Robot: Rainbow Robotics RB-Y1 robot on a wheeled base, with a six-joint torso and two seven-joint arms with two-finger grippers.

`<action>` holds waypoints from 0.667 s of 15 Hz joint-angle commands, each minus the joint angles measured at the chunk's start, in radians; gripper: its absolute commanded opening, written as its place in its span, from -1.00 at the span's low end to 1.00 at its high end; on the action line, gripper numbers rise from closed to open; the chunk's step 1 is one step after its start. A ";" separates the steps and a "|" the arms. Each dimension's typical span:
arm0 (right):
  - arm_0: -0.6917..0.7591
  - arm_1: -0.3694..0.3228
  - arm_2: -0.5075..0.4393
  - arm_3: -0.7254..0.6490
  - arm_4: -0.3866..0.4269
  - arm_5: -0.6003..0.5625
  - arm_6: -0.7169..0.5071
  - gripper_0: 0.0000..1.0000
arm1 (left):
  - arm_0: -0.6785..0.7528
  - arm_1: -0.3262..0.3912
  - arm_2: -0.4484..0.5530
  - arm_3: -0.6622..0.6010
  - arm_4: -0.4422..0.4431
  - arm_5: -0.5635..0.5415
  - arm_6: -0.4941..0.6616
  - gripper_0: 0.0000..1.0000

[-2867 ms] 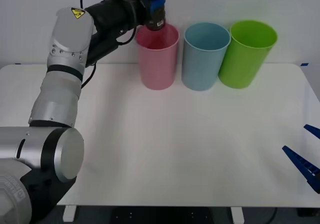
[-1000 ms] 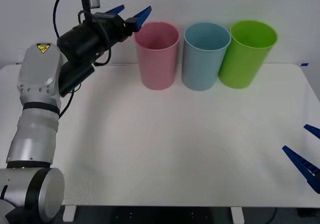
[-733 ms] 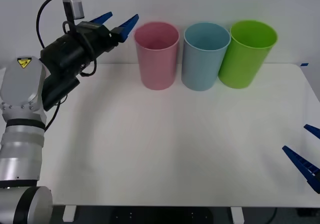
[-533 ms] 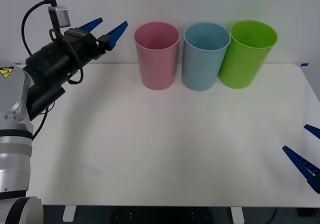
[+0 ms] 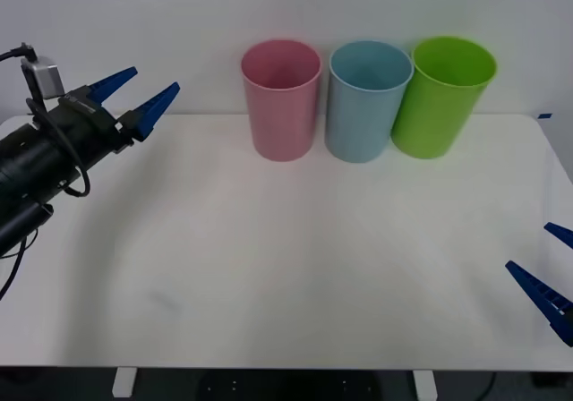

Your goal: Grasp the object on the table and drop it into the matching bin: aluminum can to the light blue bin, PET bottle to the pink bin.

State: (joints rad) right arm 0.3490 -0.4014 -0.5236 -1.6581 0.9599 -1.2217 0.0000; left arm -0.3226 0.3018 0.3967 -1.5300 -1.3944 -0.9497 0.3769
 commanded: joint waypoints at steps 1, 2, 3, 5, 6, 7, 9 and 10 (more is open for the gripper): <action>0.000 0.000 0.000 0.000 0.000 0.000 0.000 1.00 | 0.091 0.045 0.005 -0.025 0.084 -0.007 -0.093 1.00; 0.000 0.000 0.000 0.000 0.000 0.000 0.000 1.00 | 0.129 0.069 0.013 -0.033 0.123 -0.018 -0.127 1.00; 0.000 0.000 0.000 0.000 0.000 0.000 0.000 1.00 | 0.154 0.080 0.030 -0.036 0.141 -0.044 -0.145 1.00; 0.000 0.000 0.000 0.000 0.000 0.000 0.000 1.00 | 0.200 0.103 0.082 -0.038 0.176 -0.126 -0.156 1.00; 0.000 0.000 0.000 0.000 0.000 0.000 0.000 1.00 | 0.221 0.114 0.096 -0.041 0.195 -0.149 -0.159 1.00; 0.000 0.000 0.000 0.000 0.000 0.000 0.000 1.00 | 0.246 0.122 0.109 -0.048 0.209 -0.169 -0.159 1.00; 0.000 0.000 0.000 0.000 0.000 0.000 0.000 1.00 | 0.301 0.125 0.148 -0.067 0.235 -0.224 -0.159 1.00; 0.000 0.000 0.000 0.000 0.000 0.000 0.000 1.00 | 0.324 0.126 0.165 -0.073 0.242 -0.248 -0.159 1.00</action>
State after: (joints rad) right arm 0.3490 -0.4014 -0.5236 -1.6581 0.9599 -1.2217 0.0000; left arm -0.0155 0.4269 0.5488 -1.5982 -1.1578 -1.1801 0.2179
